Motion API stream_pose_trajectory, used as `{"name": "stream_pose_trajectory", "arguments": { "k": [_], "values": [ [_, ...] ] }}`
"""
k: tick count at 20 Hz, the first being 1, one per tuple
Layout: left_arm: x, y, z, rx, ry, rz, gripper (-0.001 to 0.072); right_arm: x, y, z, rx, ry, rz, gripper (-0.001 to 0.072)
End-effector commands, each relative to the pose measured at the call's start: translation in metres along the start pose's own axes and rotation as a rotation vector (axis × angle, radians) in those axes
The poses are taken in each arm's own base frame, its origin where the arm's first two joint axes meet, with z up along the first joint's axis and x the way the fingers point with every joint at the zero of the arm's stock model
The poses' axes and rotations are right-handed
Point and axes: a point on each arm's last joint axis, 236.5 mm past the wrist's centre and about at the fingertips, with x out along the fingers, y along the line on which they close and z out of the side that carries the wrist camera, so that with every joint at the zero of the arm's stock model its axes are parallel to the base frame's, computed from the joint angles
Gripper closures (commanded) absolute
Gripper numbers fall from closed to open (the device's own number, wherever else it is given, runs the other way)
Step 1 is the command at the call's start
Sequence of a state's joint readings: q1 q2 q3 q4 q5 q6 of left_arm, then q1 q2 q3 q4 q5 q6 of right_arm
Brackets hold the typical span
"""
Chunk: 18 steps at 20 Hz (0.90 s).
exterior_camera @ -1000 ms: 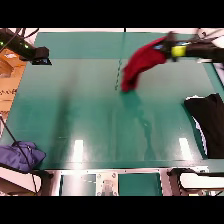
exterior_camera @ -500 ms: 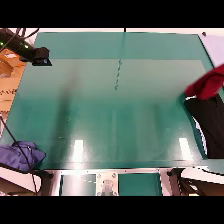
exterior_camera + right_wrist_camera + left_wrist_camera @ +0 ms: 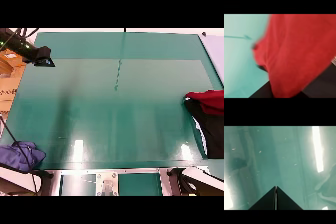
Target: Fold the shirts.
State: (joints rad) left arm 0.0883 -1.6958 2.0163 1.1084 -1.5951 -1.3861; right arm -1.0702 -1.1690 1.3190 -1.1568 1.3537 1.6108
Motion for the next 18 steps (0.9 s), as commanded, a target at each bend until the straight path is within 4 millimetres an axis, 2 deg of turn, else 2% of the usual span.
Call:
{"name": "stream_pose_trajectory", "arguments": {
  "k": [1, 3, 5, 8, 10, 11, 12, 13, 15, 16, 17, 18],
  "values": [
    [0.0, -0.01, -0.003, 0.004, 0.014, -0.041, 0.0687, 0.004, -0.077, -0.055, 0.074, 0.096, -0.256, 0.0696],
    [0.0, -0.012, -0.005, 0.009, 0.021, -0.048, 0.0687, 0.021, -0.106, -0.085, 0.103, 0.175, -0.333, 0.0695],
    [-0.001, -0.012, -0.007, 0.01, 0.031, -0.05, 0.0687, 0.038, -0.129, -0.107, 0.111, 0.215, -0.387, 0.0695],
    [-0.001, -0.012, -0.007, 0.01, 0.031, -0.05, 0.0687, 0.05, -0.148, -0.117, 0.101, 0.217, -0.435, 0.0695],
    [-0.001, -0.012, -0.007, 0.01, 0.031, -0.05, 0.0687, 0.051, -0.153, -0.118, 0.091, 0.213, -0.451, 0.0694],
    [-0.001, -0.012, -0.007, 0.01, 0.029, -0.05, 0.0687, 0.051, -0.154, -0.118, 0.084, 0.216, -0.453, 0.0577],
    [0.0, -0.012, -0.007, 0.01, 0.029, -0.051, 0.0687, 0.05, -0.156, -0.119, 0.063, 0.227, -0.462, 0.0202],
    [-0.001, -0.013, -0.007, 0.011, 0.029, -0.054, 0.0687, 0.043, -0.16, -0.127, 0.055, 0.269, -0.485, 0.002],
    [-0.001, -0.014, -0.006, 0.033, 0.023, -0.057, 0.0688, 0.023, -0.164, -0.137, 0.072, 0.34, -0.542, 0.002],
    [-0.001, -0.016, -0.003, 0.042, 0.01, -0.063, 0.0688, 0.011, -0.159, -0.139, 0.108, 0.365, -0.547, 0.0021],
    [-0.004, -0.019, 0.001, 0.062, -0.013, -0.072, 0.0688, 0.001, -0.146, -0.137, 0.139, 0.376, -0.53, 0.0049],
    [-0.011, -0.026, 0.007, 0.076, -0.046, -0.085, 0.0688, -0.002, -0.125, -0.132, 0.142, 0.378, -0.473, 0.0135]
  ]
}}
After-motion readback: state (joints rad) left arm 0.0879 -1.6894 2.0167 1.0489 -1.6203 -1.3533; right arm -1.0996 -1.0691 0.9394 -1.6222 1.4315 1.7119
